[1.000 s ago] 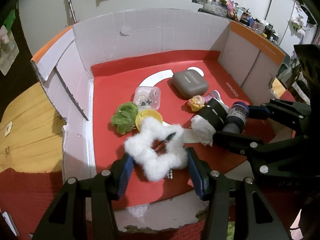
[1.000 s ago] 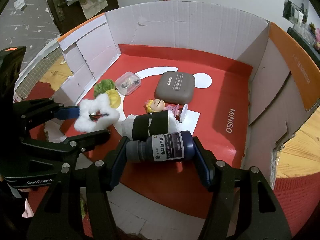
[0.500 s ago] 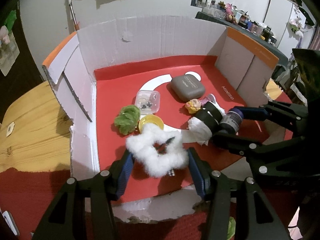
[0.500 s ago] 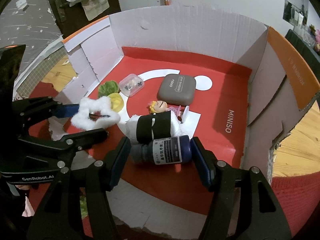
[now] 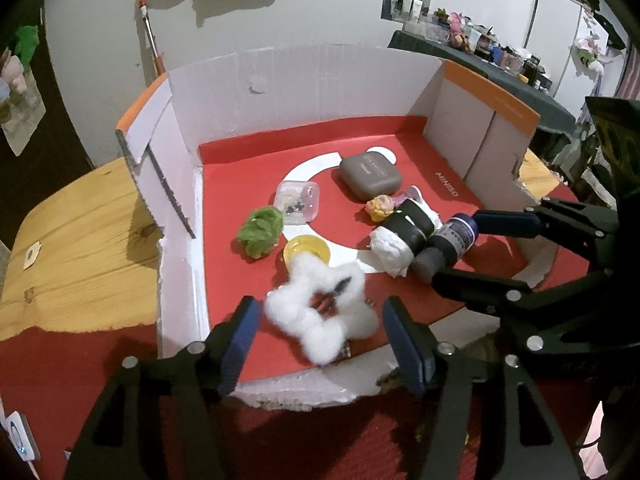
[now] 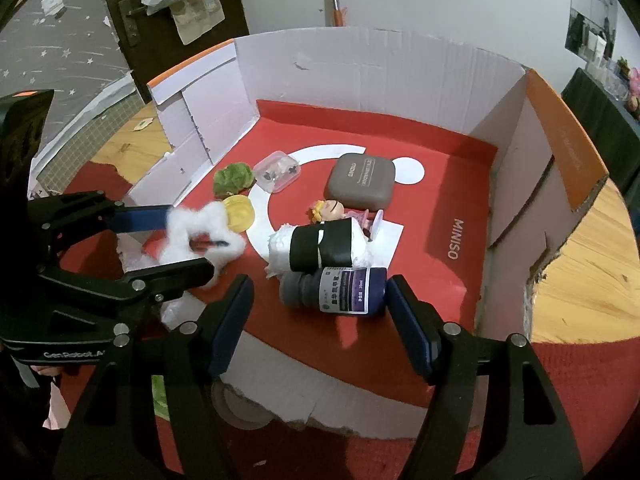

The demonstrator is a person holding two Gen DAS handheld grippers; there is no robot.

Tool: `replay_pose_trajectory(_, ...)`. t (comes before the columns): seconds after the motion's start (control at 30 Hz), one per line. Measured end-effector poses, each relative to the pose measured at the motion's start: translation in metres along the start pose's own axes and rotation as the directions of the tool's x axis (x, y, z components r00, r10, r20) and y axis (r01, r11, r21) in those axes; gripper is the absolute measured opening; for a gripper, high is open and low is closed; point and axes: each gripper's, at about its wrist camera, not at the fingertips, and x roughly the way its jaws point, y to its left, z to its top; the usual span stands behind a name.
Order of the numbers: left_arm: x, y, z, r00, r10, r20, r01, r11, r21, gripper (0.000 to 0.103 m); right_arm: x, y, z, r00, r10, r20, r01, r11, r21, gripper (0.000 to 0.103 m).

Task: Organize objects
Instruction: 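Open left gripper releasing the star while right gripper releases the blue bottle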

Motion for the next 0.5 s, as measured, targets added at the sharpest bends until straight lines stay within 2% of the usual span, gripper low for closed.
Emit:
replay_pose_trajectory(0.23,-0.003,0.002,-0.011,1.000,0.006,-0.004,-0.006,1.000,-0.013,0.067,-0.003,0.003,-0.007,1.000,-0.001,-0.009,0.001,1.000,-0.009,0.071)
replay_pose_trajectory(0.5,-0.011,0.006,-0.018,0.999,-0.038,-0.009,0.038,0.999,-0.018,0.067,-0.008,0.006,-0.014,1.000,-0.002,-0.031,0.002,1.000,-0.019,0.071)
